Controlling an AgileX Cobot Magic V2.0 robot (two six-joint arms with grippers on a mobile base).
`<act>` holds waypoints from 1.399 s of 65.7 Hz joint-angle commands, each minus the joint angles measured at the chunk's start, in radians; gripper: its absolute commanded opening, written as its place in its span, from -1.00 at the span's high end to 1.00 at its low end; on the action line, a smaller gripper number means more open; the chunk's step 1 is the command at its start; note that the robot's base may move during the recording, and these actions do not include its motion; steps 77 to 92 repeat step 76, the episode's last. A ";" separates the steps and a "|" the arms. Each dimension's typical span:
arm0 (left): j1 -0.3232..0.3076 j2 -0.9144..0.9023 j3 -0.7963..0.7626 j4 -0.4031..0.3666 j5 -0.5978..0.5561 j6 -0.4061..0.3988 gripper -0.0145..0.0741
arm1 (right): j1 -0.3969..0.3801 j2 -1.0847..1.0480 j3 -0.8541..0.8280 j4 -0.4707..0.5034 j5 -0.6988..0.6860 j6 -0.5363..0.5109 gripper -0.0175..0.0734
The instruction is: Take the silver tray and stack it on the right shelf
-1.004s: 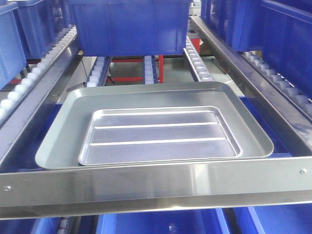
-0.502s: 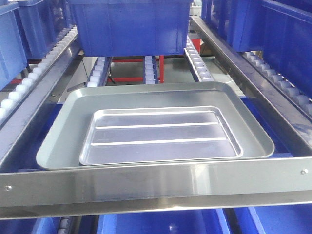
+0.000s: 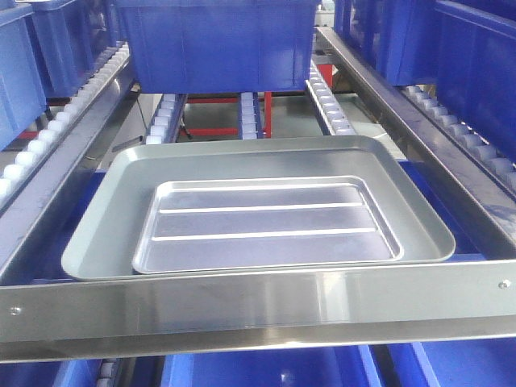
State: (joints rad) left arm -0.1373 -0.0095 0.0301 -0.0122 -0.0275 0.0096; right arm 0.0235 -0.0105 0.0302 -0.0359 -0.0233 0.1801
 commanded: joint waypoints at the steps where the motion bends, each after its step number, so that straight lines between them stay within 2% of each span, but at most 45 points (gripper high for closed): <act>1: 0.003 -0.014 0.026 -0.010 -0.079 0.006 0.88 | -0.005 -0.019 0.000 0.000 -0.092 -0.007 0.50; 25: 0.005 -0.014 0.026 -0.010 -0.082 0.006 0.88 | -0.005 -0.019 0.000 0.000 -0.092 -0.007 0.51; 41: 0.088 -0.014 0.026 0.003 -0.082 0.006 0.88 | -0.005 -0.019 0.000 0.000 -0.092 -0.007 0.51; 92: 0.090 -0.014 0.026 0.003 -0.082 0.006 0.88 | -0.005 -0.019 0.000 0.000 -0.092 -0.007 0.51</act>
